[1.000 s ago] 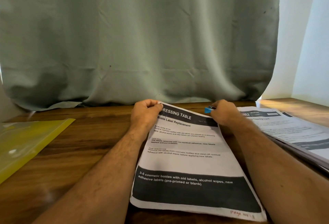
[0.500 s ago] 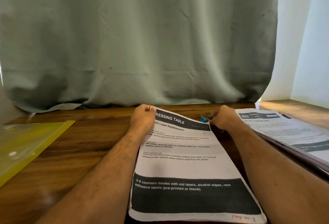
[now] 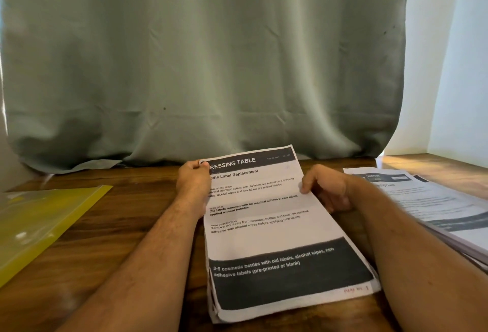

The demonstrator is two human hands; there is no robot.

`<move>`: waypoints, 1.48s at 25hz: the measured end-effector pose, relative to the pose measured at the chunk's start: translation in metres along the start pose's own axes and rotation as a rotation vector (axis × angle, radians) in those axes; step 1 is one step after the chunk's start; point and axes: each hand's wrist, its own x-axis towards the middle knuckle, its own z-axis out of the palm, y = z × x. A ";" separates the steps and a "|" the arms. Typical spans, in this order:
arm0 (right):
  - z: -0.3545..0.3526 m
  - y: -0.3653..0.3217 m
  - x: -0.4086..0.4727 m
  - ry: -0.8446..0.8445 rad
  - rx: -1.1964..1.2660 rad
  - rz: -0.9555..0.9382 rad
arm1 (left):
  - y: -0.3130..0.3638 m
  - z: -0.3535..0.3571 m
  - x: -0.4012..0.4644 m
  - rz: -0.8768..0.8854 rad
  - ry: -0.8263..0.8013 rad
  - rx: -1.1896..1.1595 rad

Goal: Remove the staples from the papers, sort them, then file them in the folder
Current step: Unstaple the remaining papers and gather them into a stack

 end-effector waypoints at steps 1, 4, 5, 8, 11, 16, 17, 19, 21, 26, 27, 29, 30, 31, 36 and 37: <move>-0.001 0.002 -0.002 -0.047 -0.003 0.033 | 0.001 -0.001 -0.003 -0.027 -0.009 -0.016; -0.005 0.003 -0.001 -0.007 -0.041 0.041 | 0.006 -0.005 -0.018 -0.170 -0.112 0.018; -0.009 0.003 0.001 0.037 -0.038 0.020 | 0.009 -0.007 -0.024 -0.222 -0.178 0.069; -0.028 -0.004 -0.001 0.169 0.013 -0.072 | 0.011 -0.002 -0.042 -0.305 -0.394 0.185; -0.059 -0.017 -0.022 0.312 -0.008 -0.189 | 0.008 0.027 -0.066 -0.293 -0.506 0.100; -0.129 -0.034 -0.071 0.281 -0.072 -0.248 | 0.011 0.109 -0.089 -0.197 -0.505 -0.081; -0.144 -0.033 -0.082 0.274 -0.132 -0.218 | 0.010 0.128 -0.095 -0.199 -0.500 -0.098; -0.167 -0.024 -0.102 0.412 -0.338 -0.171 | 0.002 0.163 -0.114 -0.219 -0.514 -0.076; -0.184 -0.010 -0.112 0.630 -0.530 -0.165 | -0.009 0.190 -0.136 -0.270 -0.547 -0.017; -0.220 0.045 -0.112 0.771 -0.482 -0.015 | -0.049 0.230 -0.167 -0.225 -0.625 0.158; -0.226 0.054 -0.110 0.782 -0.493 0.001 | -0.056 0.232 -0.170 -0.195 -0.622 0.217; -0.232 0.066 -0.107 0.797 -0.533 0.000 | -0.062 0.232 -0.178 -0.178 -0.581 0.266; -0.236 0.072 -0.104 0.816 -0.539 -0.010 | -0.063 0.232 -0.181 -0.185 -0.551 0.261; -0.237 0.076 -0.103 0.829 -0.545 -0.007 | -0.063 0.231 -0.184 -0.204 -0.530 0.247; -0.251 0.099 -0.084 0.771 -0.660 0.196 | -0.047 0.226 -0.191 -0.391 -0.524 0.105; -0.250 0.099 -0.083 0.774 -0.658 0.216 | -0.044 0.224 -0.189 -0.420 -0.529 0.088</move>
